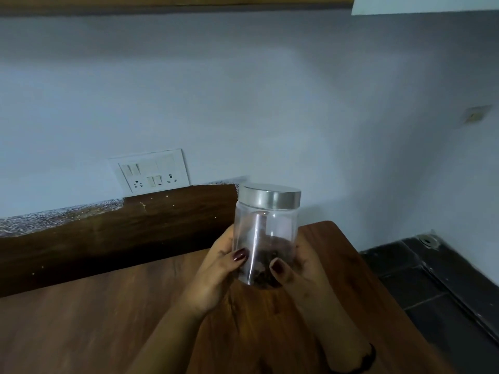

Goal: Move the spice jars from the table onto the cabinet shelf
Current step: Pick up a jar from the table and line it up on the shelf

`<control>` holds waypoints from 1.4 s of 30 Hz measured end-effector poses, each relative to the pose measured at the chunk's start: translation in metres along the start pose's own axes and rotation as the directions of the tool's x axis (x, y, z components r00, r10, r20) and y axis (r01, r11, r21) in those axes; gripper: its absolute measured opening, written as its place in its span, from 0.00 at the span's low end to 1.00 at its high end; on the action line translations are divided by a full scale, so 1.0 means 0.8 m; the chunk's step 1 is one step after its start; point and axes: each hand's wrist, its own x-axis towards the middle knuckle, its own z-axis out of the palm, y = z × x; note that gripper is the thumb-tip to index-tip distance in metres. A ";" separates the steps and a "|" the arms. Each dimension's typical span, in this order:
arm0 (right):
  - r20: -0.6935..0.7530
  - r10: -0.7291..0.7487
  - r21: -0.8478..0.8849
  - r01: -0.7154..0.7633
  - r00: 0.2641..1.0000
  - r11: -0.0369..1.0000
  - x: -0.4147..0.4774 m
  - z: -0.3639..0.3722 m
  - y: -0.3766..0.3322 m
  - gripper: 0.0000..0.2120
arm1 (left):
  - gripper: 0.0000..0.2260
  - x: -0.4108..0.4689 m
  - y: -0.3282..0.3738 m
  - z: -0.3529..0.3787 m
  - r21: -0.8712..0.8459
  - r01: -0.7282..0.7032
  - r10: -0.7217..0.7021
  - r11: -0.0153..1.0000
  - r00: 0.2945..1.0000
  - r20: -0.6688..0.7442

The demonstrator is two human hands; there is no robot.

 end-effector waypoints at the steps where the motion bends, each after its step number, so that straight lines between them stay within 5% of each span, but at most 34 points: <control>1: -0.018 -0.013 0.029 0.014 1.000 0.999 0.001 0.002 0.000 0.49 | 0.25 0.000 0.001 -0.001 -0.009 0.006 -0.006 1.000 1.000 -0.007; 11: -0.124 -0.067 0.089 0.079 0.990 0.993 0.016 0.018 0.012 0.43 | 0.33 -0.007 -0.017 -0.017 0.097 0.074 -0.046 0.992 0.965 -0.258; 16: -0.124 -0.076 0.232 0.103 0.989 0.967 0.031 0.027 0.007 0.45 | 0.26 0.007 -0.010 -0.016 0.118 0.064 0.000 0.991 0.879 -0.477; 20: -0.115 -0.082 0.232 0.107 0.990 0.967 0.054 0.042 -0.007 0.48 | 0.14 0.015 0.007 -0.023 0.057 0.083 -0.052 0.995 0.906 -0.420; 24: -0.113 -0.142 0.214 0.164 0.983 0.963 0.067 0.053 -0.023 0.40 | 0.26 0.020 0.044 -0.018 -0.176 0.049 -0.106 0.983 0.939 -0.326; 27: -0.099 -0.202 0.159 0.216 0.974 0.963 0.072 0.057 -0.028 0.28 | 0.31 0.020 0.063 -0.022 -0.219 -0.024 -0.050 0.975 0.943 -0.329; 29: -0.074 -0.221 0.112 0.229 0.972 0.967 0.073 0.061 -0.031 0.30 | 0.34 0.018 0.068 -0.026 -0.242 -0.071 -0.012 0.968 0.946 -0.325; 33: -0.001 -0.264 0.098 0.263 0.965 0.960 0.076 0.062 -0.034 0.35 | 0.36 0.009 0.075 -0.032 -0.252 -0.126 0.043 0.959 0.949 -0.313; 38: -0.037 -0.330 0.006 0.330 0.943 0.944 0.082 0.056 -0.039 0.18 | 0.30 0.003 0.081 -0.035 -0.161 -0.167 0.092 0.973 0.915 -0.393; 42: -0.099 -0.395 -0.079 0.389 0.913 0.918 0.069 0.071 -0.047 0.17 | 0.27 0.000 0.086 -0.032 -0.080 -0.215 0.151 0.973 0.864 -0.481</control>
